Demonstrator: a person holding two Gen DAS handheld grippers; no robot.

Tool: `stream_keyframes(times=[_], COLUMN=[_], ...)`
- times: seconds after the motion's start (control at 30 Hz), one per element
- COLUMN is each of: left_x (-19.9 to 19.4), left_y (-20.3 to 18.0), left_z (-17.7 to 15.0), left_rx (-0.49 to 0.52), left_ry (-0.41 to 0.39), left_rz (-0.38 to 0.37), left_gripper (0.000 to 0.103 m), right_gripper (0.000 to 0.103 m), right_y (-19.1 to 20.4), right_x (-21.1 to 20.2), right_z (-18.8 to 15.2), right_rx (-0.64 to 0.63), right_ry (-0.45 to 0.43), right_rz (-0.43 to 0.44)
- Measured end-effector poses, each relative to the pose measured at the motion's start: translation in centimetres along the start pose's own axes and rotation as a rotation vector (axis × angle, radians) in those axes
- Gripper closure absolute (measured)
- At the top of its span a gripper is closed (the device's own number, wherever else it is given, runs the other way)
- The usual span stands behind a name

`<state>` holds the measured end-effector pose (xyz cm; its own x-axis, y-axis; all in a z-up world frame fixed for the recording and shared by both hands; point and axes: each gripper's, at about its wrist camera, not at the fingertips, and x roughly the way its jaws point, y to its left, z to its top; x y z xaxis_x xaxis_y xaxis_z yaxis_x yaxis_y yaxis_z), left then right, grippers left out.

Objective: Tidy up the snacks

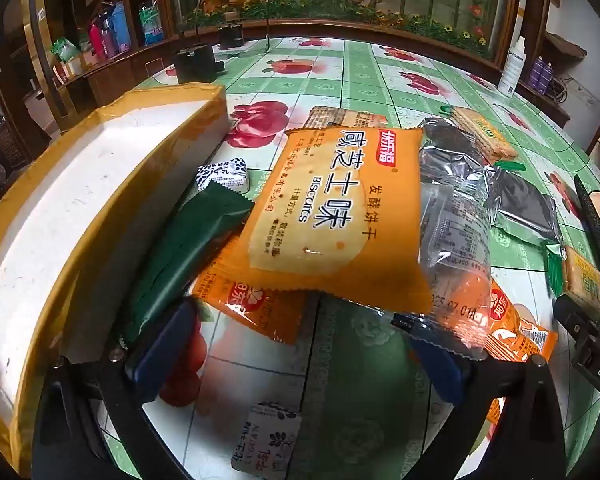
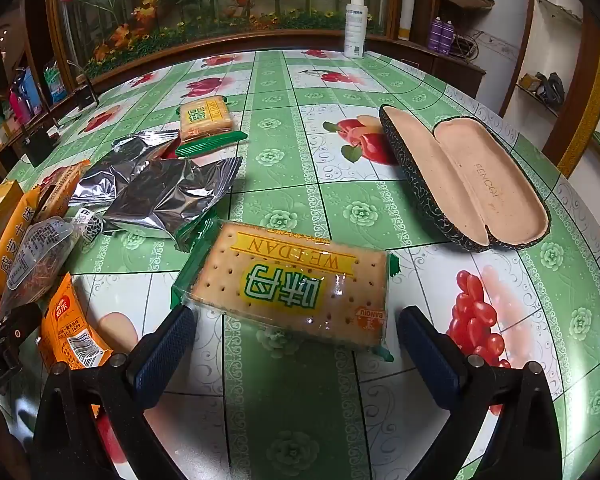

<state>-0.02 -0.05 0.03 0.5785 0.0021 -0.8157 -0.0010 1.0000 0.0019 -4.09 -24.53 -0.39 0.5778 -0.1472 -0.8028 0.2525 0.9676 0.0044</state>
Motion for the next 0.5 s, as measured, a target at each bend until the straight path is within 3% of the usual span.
stream_keyframes(times=[0.5], left_x=[0.17], left_y=[-0.15], left_z=[0.1], left_rx=[0.0], left_ry=[0.0], left_rz=[-0.003], left_gripper=[0.0], right_gripper=[0.001], right_y=[0.02], right_x=[-0.01], right_z=[-0.01], right_rx=[0.0], right_ry=[0.0], right_rz=[0.0])
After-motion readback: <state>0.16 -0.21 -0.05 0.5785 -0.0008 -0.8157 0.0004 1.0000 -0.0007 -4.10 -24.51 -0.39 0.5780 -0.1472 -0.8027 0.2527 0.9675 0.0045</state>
